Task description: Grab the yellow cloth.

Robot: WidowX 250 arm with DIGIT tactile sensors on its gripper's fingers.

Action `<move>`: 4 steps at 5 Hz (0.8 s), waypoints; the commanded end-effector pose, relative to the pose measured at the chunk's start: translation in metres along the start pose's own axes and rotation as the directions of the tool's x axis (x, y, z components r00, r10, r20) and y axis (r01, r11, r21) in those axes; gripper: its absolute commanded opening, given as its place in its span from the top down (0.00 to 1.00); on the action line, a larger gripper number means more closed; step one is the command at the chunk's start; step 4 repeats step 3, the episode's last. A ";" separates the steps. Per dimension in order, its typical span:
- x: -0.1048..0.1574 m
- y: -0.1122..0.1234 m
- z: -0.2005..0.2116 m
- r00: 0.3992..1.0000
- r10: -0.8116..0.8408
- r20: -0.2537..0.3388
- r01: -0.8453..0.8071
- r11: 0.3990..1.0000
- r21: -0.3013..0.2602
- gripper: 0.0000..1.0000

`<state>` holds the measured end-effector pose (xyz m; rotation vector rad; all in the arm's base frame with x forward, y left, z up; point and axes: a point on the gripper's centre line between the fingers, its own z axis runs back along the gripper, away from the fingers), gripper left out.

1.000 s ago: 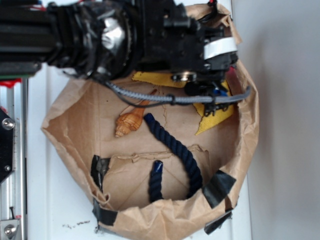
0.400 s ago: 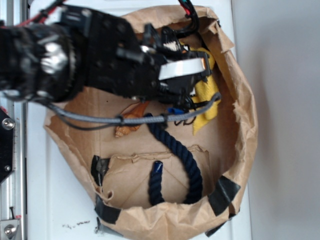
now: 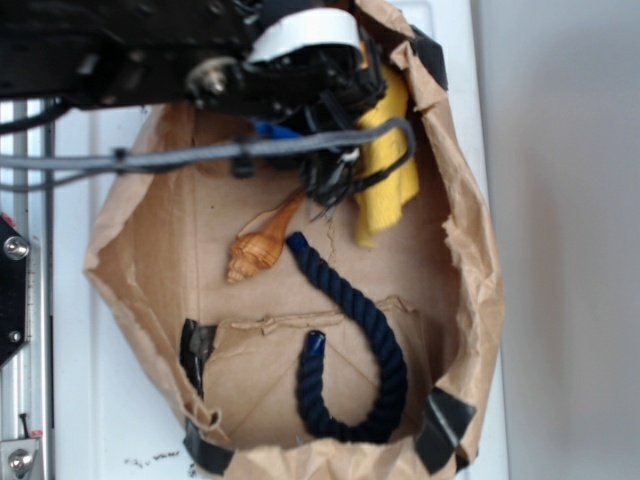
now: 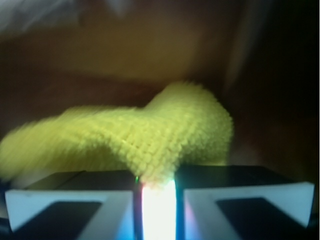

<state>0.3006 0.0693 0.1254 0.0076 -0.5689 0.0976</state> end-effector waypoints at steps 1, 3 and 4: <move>0.027 0.002 0.049 0.994 -0.044 -0.104 0.046 0.999 0.020 1.00; 0.030 -0.008 0.059 0.993 -0.067 -0.099 0.069 0.997 0.019 1.00; 0.030 -0.008 0.059 0.993 -0.067 -0.099 0.069 0.997 0.019 1.00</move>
